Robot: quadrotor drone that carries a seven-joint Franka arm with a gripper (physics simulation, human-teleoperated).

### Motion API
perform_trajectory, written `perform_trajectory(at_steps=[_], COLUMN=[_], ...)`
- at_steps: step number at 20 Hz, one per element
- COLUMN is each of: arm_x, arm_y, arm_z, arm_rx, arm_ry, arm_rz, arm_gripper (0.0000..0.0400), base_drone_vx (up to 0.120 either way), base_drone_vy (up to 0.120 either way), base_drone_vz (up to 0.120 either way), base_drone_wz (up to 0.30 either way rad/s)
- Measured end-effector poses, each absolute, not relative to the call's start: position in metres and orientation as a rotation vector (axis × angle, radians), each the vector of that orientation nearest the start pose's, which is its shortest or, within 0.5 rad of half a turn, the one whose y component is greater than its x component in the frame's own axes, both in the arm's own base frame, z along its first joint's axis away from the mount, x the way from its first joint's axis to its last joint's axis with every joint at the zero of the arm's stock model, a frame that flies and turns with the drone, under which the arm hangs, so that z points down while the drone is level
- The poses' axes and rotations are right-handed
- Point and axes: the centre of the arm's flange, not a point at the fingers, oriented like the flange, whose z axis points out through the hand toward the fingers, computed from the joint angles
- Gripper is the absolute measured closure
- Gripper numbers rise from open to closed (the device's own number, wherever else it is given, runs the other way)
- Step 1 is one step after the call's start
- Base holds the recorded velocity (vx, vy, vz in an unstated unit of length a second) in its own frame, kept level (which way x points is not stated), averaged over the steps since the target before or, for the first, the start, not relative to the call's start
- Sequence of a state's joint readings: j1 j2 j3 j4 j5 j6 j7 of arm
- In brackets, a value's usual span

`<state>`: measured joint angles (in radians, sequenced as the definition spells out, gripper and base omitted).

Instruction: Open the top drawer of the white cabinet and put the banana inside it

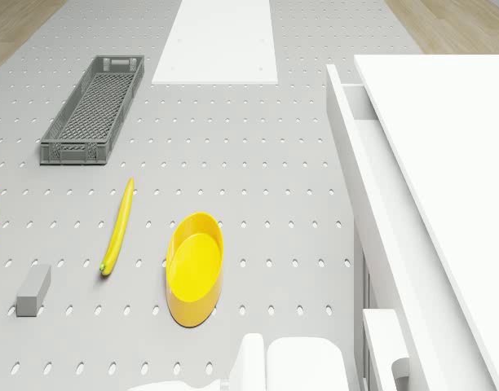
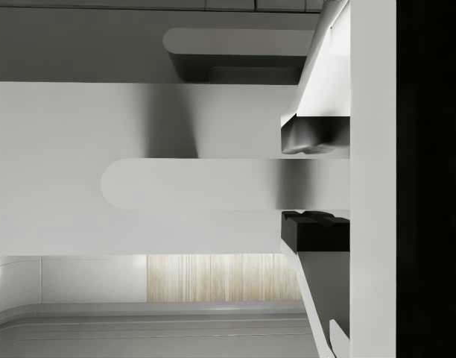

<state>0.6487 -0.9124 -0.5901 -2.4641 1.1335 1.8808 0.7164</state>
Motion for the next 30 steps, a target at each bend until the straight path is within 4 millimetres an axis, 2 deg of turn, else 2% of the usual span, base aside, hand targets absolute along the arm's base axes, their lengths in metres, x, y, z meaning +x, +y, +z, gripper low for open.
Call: perform_trajectory(at_steps=[2,3,5,8,11,16,18,21,24,25,26,27,28,29,30], arm_x=[0.334,0.334,0.334,0.334,0.334,0.334,0.334,0.334,0.334,0.334,0.332,0.333,0.330,0.332,0.332], arm_y=[0.009,0.004,-0.005,-0.011,-0.007,0.001,0.002,0.003,0.003,0.001,-0.002,-0.004,-0.009,-0.013,-0.017], arm_z=[0.624,0.624,0.624,0.623,0.623,0.626,0.627,0.628,0.629,0.629,0.633,0.632,0.637,0.633,0.633], arm_rx=[-1.476,-1.476,-1.476,-1.476,-1.476,-1.476,-1.476,-1.475,-1.475,-1.477,-1.483,-1.485,-1.494,-1.495,-1.493], arm_ry=[0.626,0.626,0.626,0.626,0.626,0.625,0.625,0.625,0.625,0.624,0.638,0.633,0.645,0.629,0.631], arm_rz=[0.598,0.597,0.597,0.597,0.597,0.597,0.597,0.597,0.597,0.595,0.603,0.597,0.601,0.588,0.591], arm_gripper=[0.0292,0.0270,0.0163,0.0077,0.0036,0.0010,0.0006,0.0146,0.0225,0.0232,0.0202,0.0211,0.0175,0.0201,0.0210], base_drone_vx=[0.000,0.000,0.000,0.000,0.000,0.000,0.000,0.000,0.000,0.000,0.000,0.000,0.000,0.000,0.000], base_drone_vy=[0.000,0.000,0.000,0.000,0.000,0.000,0.000,0.000,0.000,0.000,0.000,0.000,0.000,0.000,0.000], base_drone_vz=[0.000,0.000,0.000,0.000,0.000,0.000,0.000,0.000,0.000,0.000,0.000,0.000,0.000,0.000,0.000], base_drone_wz=[0.000,0.000,0.000,0.000,0.000,0.000,0.000,0.000,0.000,0.000,0.000,0.000,0.000,0.000,0.000])
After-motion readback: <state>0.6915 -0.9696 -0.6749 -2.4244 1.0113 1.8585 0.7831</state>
